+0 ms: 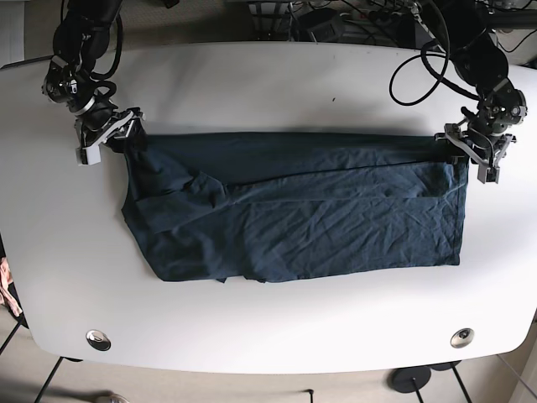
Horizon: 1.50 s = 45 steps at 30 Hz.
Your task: Fold the T-shirt properly
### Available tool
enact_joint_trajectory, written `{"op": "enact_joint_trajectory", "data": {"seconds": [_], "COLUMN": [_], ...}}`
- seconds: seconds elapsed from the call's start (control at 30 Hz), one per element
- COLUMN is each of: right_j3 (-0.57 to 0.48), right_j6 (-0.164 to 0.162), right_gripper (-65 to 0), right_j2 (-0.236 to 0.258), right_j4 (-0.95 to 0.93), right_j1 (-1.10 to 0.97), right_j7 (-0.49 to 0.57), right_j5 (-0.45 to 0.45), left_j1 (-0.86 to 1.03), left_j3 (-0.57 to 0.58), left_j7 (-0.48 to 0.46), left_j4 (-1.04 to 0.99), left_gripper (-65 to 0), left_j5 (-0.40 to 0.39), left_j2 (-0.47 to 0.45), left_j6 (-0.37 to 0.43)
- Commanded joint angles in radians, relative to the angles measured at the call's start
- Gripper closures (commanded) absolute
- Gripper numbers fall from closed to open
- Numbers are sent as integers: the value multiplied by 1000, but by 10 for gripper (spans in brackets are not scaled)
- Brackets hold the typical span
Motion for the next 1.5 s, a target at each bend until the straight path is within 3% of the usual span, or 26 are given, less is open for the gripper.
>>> {"op": "enact_joint_trajectory", "data": {"seconds": [0.03,0.1,0.23,0.27,0.33,0.4,0.43,0.53,0.67,0.9,1.03,1.07,1.1,1.37,1.43,1.5], "right_j3": [0,0,0,1,1,3,3,6,12,12,23,57,84,166,166,167], "right_j6": [0,0,0,-3,-5,-5,-3,0,0,0,3,40,44,44,44,44], "right_gripper": [-152,-138,-122,-90,-11,-19,-19,-19,-19,-40,-81,-79,-79,-86,-159,-311], "right_j2": [10,11,11,11,11,21,34,60,119,119,120,120,120,151,151,145], "right_j4": [8,10,11,11,11,16,17,19,131,298,248,221,200,194,220,231], "right_j1": [6,6,6,6,6,6,5,-2,-109,-287,-305,-312,-312,-347,-351,-367], "right_j7": [-8,-8,-9,-9,-9,-8,-8,-11,-29,-52,-52,-52,-52,-54,-54,-54], "right_j5": [-2,-2,-2,-2,-2,-2,-2,-1,7,7,6,6,-1,7,7,9], "left_j1": [-8,-7,-8,-2,1,26,46,101,181,314,343,343,343,343,342,342], "left_j3": [-2,1,3,3,1,1,1,1,-13,-31,-31,-31,-31,-31,-29,-29], "left_j7": [-38,-93,-97,-97,-97,-96,-96,-91,22,70,68,68,68,68,68,68], "left_j4": [-22,-88,-182,-179,-177,-150,-116,-4,125,272,284,284,284,284,281,281], "left_gripper": [-333,-332,-324,-319,-226,-60,-29,-26,-24,-24,-24,-24,-24,-24,-24,-24], "left_j5": [-12,-12,-9,-6,-6,-3,-3,-6,-6,-6,-6,-6,-6,-4,-4,-4], "left_j2": [-20,-21,-26,-26,-26,-27,-27,-21,-20,-20,-23,-23,-23,-23,-23,-23], "left_j6": [5,1,-3,-3,-3,-3,-3,-6,-62,-62,-62,-62,-62,-62,-62,-62]}}
